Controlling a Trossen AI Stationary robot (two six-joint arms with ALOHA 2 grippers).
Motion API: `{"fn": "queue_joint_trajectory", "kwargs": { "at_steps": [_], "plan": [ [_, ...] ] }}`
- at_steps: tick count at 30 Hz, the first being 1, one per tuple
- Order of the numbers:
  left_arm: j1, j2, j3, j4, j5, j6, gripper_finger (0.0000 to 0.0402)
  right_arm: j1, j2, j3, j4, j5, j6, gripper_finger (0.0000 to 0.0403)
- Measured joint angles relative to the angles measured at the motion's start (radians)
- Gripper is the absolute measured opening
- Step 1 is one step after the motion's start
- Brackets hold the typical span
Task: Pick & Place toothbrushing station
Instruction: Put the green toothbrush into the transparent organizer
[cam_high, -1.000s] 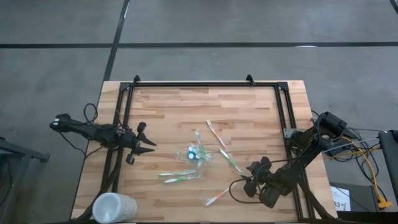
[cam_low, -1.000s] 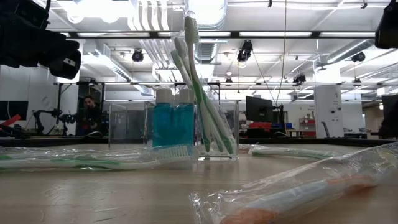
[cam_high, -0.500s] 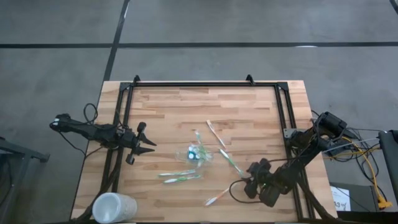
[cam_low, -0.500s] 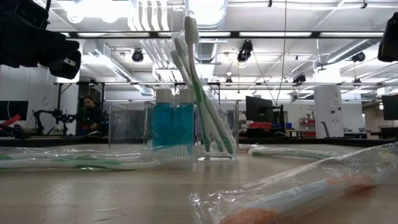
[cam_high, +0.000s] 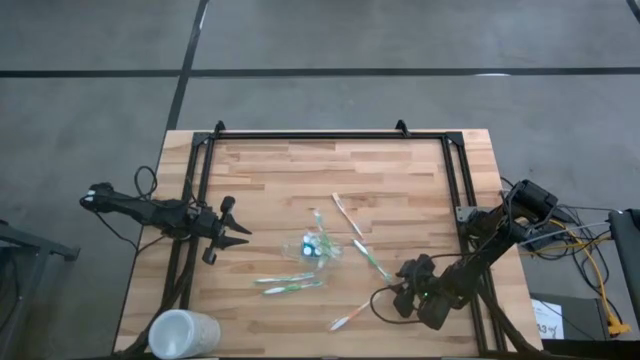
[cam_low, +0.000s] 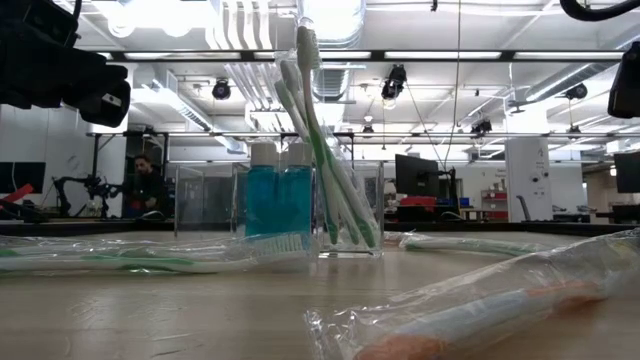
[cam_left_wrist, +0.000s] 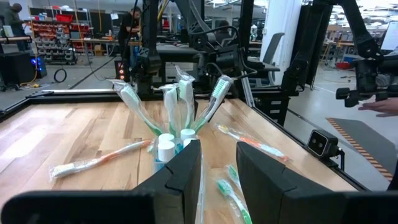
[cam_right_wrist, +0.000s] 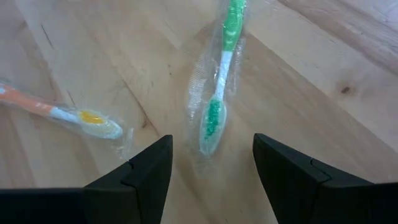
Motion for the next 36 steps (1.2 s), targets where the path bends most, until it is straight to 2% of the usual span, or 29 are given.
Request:
{"fn": "queue_joint_trajectory", "kwargs": {
  "at_steps": [5,15,22,28,36],
  "plan": [
    [0.0,0.0,0.0,0.0,0.0,0.0,0.0108,0.0,0.0,0.0,0.014,0.0,-0.047,0.0183],
    [0.0,0.0,0.0,0.0,0.0,0.0,0.0108,0.0,0.0,0.0,0.023,0.001,-0.063,0.0075],
    [0.0,0.0,0.0,0.0,0.0,0.0,0.0108,0.0,-0.002,0.009,0.026,0.001,-0.076,0.0019],
    [0.0,0.0,0.0,0.0,0.0,0.0,0.0108,0.0,-0.042,0.044,-0.002,-0.005,-0.123,0.0009],
    [0.0,0.0,0.0,0.0,0.0,0.0,0.0108,-0.007,-0.214,0.128,-0.185,-0.021,-0.166,0.0008]
  ]
}}
